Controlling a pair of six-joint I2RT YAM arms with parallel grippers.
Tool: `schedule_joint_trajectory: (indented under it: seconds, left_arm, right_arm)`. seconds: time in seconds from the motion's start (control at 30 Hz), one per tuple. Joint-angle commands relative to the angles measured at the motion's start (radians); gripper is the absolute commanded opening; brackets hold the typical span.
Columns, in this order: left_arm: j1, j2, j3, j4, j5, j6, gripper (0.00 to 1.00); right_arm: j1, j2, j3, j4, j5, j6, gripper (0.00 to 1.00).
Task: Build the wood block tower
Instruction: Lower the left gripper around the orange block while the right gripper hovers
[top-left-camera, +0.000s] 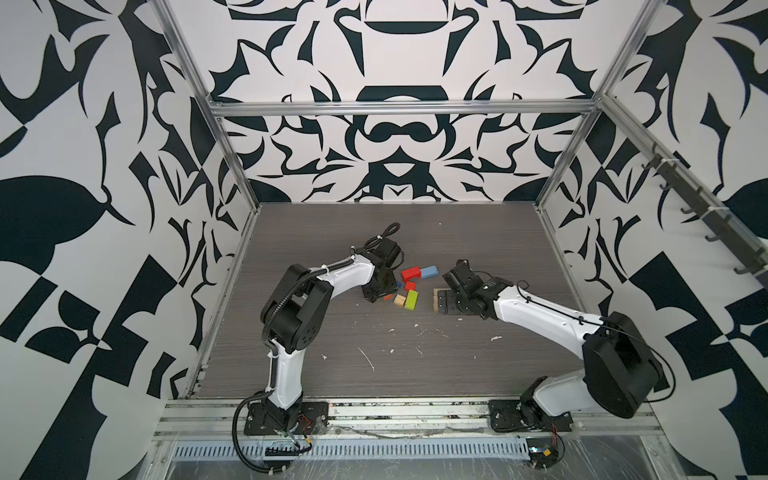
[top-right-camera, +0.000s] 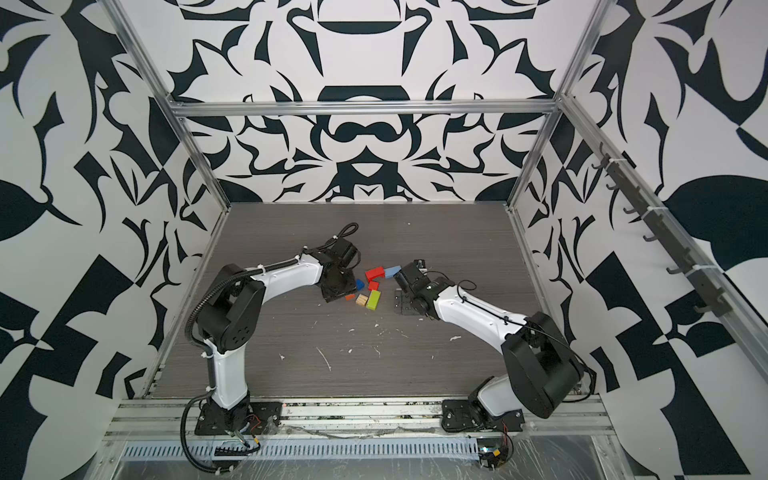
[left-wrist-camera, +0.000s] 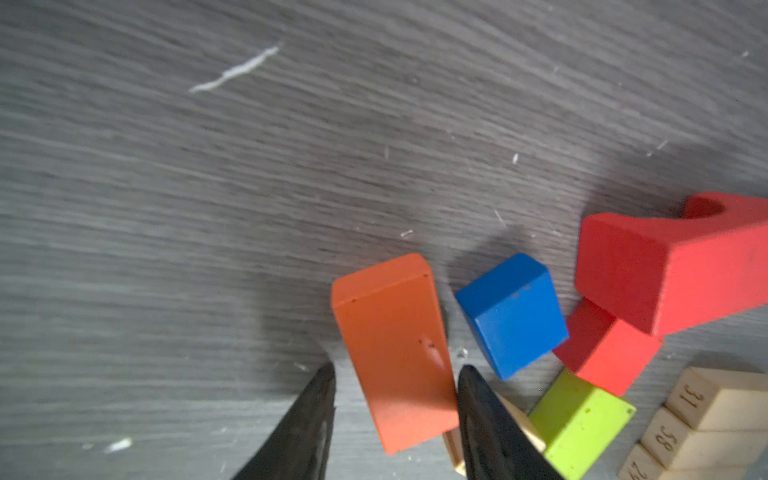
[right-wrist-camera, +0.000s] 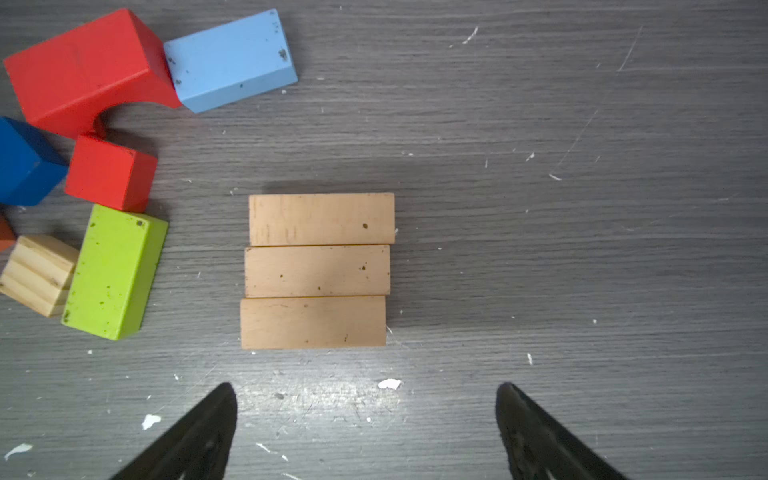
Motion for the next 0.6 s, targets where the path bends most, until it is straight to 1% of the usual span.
schedule_joint_trajectory:
  seconds: [0.0, 0.23, 0.37, 0.57]
  left_arm:
    - [0.013, -0.019, -0.042, -0.067, -0.007, 0.025, 0.50]
    - [0.020, -0.046, -0.077, -0.058, -0.003, 0.093, 0.47]
    - [0.020, -0.057, -0.094, -0.064, -0.015, 0.134, 0.46]
    - [0.020, -0.087, -0.122, -0.063, -0.028, 0.196, 0.43]
  right_arm:
    - [-0.004, 0.009, 0.019, -0.002, 0.010, -0.012, 0.99]
    - [-0.006, 0.041, 0.037, 0.005, 0.006, -0.005, 0.99]
    - [-0.017, 0.082, 0.053, 0.035, -0.039, -0.006, 0.99]
    - [-0.039, 0.138, 0.088, 0.055, -0.051, -0.014, 1.00]
